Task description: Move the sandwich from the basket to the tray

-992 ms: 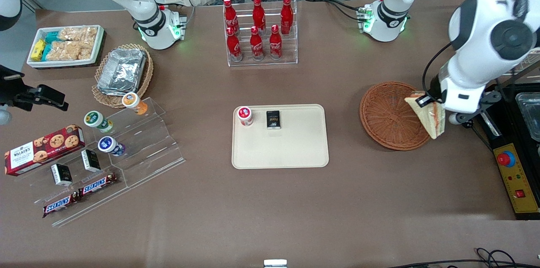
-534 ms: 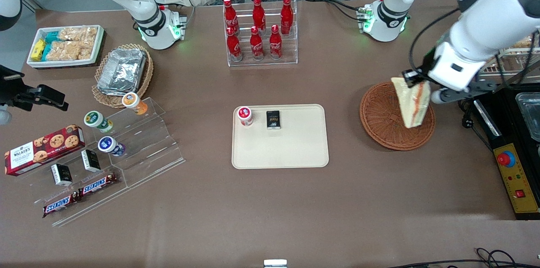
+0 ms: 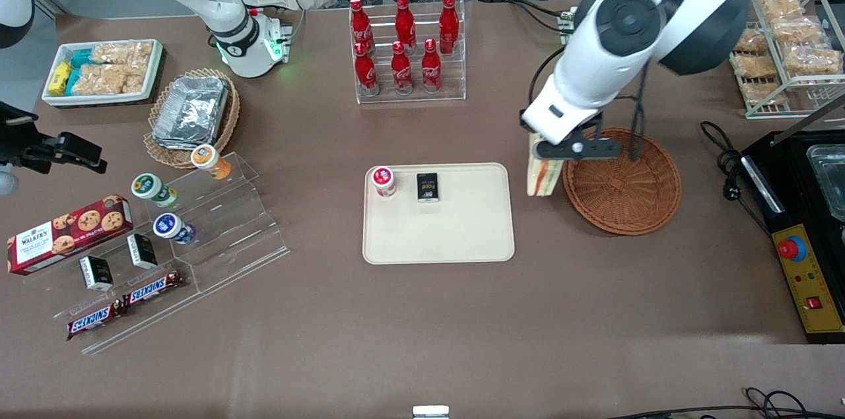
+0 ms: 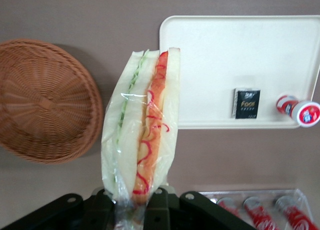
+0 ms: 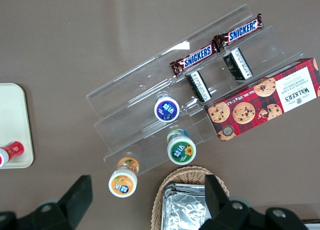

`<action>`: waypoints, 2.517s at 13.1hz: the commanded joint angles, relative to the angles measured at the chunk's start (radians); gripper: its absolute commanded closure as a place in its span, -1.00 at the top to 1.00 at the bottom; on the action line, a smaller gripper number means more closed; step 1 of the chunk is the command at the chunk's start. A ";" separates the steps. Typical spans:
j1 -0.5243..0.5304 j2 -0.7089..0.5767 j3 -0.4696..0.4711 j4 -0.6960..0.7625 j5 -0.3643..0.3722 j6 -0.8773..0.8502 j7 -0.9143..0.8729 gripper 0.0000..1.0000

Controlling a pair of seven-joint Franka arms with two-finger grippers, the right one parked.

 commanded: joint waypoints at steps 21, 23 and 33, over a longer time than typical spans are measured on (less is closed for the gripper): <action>-0.112 0.427 -0.001 -0.174 0.474 0.587 -0.434 0.99; -0.112 0.427 -0.001 -0.174 0.474 0.585 -0.434 1.00; -0.091 0.282 0.001 -0.117 0.413 0.452 -0.472 1.00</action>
